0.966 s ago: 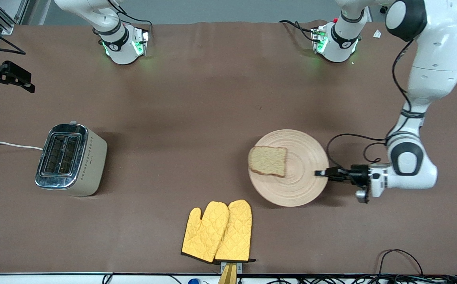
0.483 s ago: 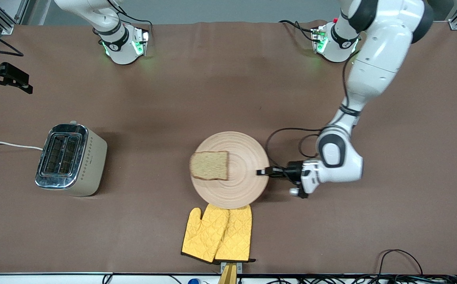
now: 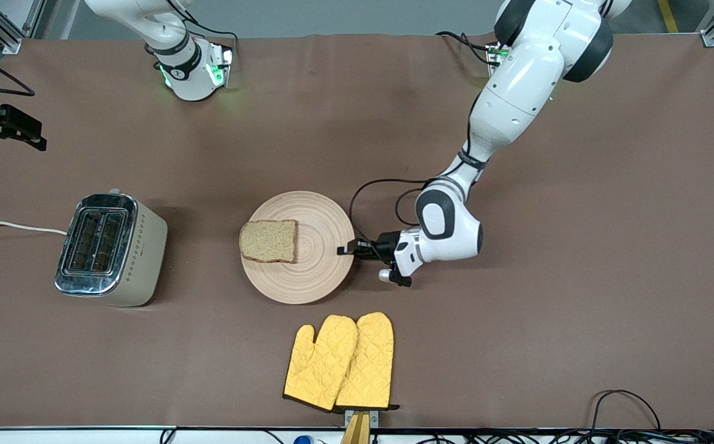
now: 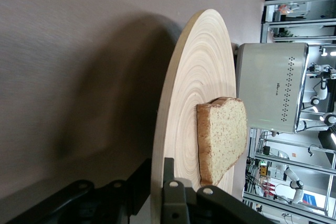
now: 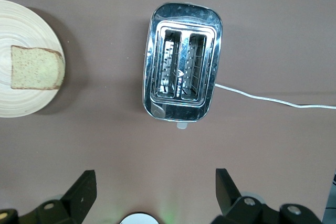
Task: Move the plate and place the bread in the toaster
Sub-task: 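Slide the plate with bread toward the toaster with the left gripper, then release the plate with the left gripper while the right gripper approaches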
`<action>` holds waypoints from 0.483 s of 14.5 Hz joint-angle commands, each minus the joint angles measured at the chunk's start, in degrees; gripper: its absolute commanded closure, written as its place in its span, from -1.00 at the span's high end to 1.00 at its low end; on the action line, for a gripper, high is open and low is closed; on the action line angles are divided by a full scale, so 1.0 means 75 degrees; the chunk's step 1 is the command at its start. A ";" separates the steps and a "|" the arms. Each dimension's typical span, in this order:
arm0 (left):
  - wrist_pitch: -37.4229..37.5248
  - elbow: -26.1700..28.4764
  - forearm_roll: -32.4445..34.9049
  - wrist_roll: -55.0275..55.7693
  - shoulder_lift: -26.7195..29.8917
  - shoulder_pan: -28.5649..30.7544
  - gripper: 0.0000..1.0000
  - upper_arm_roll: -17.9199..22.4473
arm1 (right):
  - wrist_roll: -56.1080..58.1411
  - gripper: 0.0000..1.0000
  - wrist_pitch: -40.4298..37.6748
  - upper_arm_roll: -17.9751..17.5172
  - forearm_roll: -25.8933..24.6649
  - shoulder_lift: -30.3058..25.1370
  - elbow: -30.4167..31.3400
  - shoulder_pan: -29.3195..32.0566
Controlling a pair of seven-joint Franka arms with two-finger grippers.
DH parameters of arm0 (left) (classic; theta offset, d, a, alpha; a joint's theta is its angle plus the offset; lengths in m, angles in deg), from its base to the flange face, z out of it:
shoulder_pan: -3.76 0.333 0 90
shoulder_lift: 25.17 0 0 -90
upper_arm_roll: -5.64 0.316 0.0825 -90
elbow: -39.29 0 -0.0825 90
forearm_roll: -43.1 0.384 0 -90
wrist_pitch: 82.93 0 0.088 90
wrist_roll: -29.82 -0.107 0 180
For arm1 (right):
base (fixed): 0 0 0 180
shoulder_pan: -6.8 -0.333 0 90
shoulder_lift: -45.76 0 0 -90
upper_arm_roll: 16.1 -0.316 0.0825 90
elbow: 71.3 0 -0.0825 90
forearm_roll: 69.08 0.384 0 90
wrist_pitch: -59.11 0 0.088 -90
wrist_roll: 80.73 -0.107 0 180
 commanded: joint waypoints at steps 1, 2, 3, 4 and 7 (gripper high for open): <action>-0.0078 -0.0319 -0.0757 -0.0762 -0.0203 -0.0248 -0.99 -0.0005 | 0.0042 1.00 -0.0072 -0.0059 -0.0146 0.0001 -0.0026 0.0069; -0.0078 -0.0319 -0.0816 -0.0869 -0.0238 -0.0272 -0.99 0.0007 | 0.0042 1.00 -0.0072 -0.0059 -0.0146 0.0001 -0.0026 0.0069; -0.0089 -0.0307 -0.0840 -0.0870 -0.0238 -0.0272 -0.98 0.0007 | 0.0042 1.00 -0.0060 -0.0059 -0.0146 0.0001 -0.0037 0.0058; -0.0089 -0.0307 -0.0840 -0.0800 -0.0227 -0.0272 -0.92 0.0007 | 0.0042 1.00 -0.0060 -0.0071 -0.0146 0.0001 -0.0049 0.0046; -0.0089 -0.0307 -0.0794 -0.0718 -0.0192 -0.0249 -0.36 0.0019 | 0.0019 1.00 -0.0072 -0.0071 -0.0146 -0.0010 -0.0061 -0.0001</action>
